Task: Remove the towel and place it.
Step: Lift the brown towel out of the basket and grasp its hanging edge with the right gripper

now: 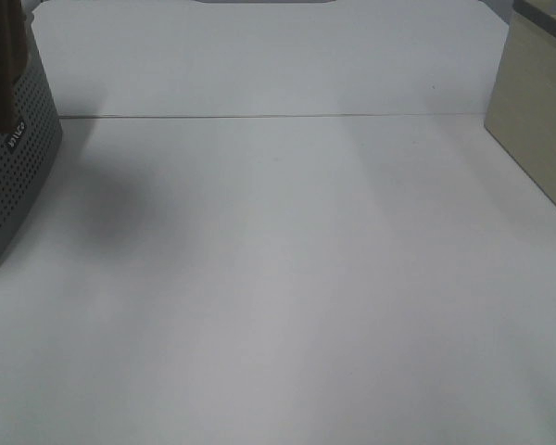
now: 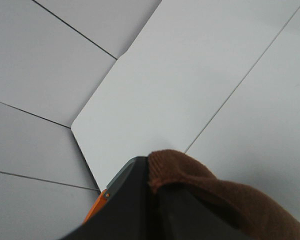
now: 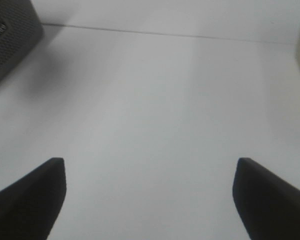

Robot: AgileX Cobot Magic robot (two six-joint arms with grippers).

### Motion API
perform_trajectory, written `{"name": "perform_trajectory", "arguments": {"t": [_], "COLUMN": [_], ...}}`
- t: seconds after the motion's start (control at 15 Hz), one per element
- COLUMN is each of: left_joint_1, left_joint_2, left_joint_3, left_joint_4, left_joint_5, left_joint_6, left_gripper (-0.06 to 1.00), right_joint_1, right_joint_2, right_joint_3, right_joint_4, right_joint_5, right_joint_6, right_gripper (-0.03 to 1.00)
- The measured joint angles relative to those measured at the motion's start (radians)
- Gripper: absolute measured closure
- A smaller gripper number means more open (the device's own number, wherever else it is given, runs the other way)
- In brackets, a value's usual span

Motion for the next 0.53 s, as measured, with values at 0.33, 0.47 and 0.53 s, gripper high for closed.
{"name": "perform_trajectory", "arguments": {"t": [0.33,0.47,0.53], "left_joint_1": [-0.124,-0.149,-0.155], "left_joint_2": [0.038,0.076,0.086], "left_joint_3": [-0.004,-0.004,-0.004], "left_joint_4": [-0.001,-0.007,-0.009], "left_joint_5": [0.003,0.007,0.007], "left_joint_6": [-0.03,-0.032,-0.035], "left_gripper": [0.94,0.94,0.94], "right_joint_1": [0.0,0.0,0.0], "right_joint_2": [0.334,0.463,0.49], "right_joint_3": [-0.001,-0.001,-0.002], "right_joint_4": [0.497,0.685,0.717], "right_joint_5": [-0.07,-0.069,-0.067], "right_joint_6": [-0.522,-0.82,-0.869], "right_gripper": [0.1,0.1,0.1]}}
